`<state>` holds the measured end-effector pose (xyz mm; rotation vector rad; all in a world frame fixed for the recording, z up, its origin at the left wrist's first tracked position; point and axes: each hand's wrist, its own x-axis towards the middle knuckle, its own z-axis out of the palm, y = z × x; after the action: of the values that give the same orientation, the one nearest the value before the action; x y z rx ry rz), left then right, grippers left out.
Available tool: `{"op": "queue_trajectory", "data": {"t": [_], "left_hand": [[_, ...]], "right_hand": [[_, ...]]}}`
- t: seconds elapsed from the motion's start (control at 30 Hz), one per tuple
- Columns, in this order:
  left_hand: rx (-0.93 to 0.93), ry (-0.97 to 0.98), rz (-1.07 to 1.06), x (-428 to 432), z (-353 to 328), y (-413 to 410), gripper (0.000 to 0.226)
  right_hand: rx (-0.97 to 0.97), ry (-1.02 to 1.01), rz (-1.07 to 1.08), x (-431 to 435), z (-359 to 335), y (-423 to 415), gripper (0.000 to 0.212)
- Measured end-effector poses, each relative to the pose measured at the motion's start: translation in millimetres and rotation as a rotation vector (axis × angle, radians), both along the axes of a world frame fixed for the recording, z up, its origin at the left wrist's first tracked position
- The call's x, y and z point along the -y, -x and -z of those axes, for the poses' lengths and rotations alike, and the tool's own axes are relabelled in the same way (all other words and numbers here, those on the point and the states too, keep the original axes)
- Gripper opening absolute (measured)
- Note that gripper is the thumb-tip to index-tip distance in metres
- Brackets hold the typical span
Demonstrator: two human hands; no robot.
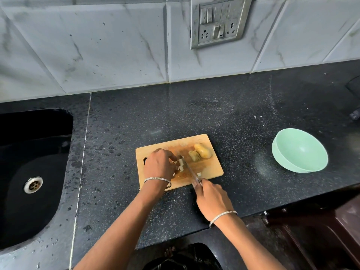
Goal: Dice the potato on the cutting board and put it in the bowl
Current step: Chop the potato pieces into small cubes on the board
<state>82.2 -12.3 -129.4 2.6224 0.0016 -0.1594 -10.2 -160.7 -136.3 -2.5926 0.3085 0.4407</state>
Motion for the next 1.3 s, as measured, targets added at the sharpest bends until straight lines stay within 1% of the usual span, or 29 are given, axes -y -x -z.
{"op": "queue_trajectory", "data": {"t": [0.17, 0.27, 0.3, 0.37, 0.47, 0.67, 0.83, 1.0, 1.13, 1.23, 1.3], "left_hand": [[-0.024, -0.057, 0.049, 1, -1, 0, 0.019], [0.007, -0.034, 0.039, 1, 2, 3, 0.015], [0.034, -0.005, 0.015, 2, 3, 3, 0.014], [0.086, 0.05, -0.022, 5, 4, 2, 0.021], [0.088, 0.061, 0.005, 7, 6, -3, 0.029], [0.017, -0.021, 0.112, 17, 6, -14, 0.017], [0.072, -0.063, 0.092, 22, 9, -15, 0.001], [0.124, -0.061, 0.075, 11, 13, -17, 0.011], [0.143, -0.057, 0.045, 5, 15, -16, 0.011], [0.125, -0.109, 0.041, 3, 11, -13, 0.025], [0.161, -0.103, 0.045, 5, 6, -9, 0.031]], "right_hand": [[0.051, 0.043, 0.002, 13, -2, 0, 0.042], [0.058, 0.046, -0.009, 17, -1, 3, 0.043], [0.048, 0.032, -0.001, 18, 0, 4, 0.043], [0.017, -0.027, 0.021, 19, 3, 2, 0.042], [-0.019, -0.149, 0.052, 23, 7, -1, 0.047], [0.051, -0.135, 0.088, 41, 4, -5, 0.049], [0.055, -0.068, 0.033, 60, 3, 0, 0.051], [0.084, -0.017, 0.037, 71, 13, 10, 0.054], [0.111, -0.025, 0.041, 70, 14, 12, 0.051], [0.125, -0.032, 0.05, 69, 14, 12, 0.05], [0.135, -0.041, 0.065, 69, 14, 12, 0.051]]}}
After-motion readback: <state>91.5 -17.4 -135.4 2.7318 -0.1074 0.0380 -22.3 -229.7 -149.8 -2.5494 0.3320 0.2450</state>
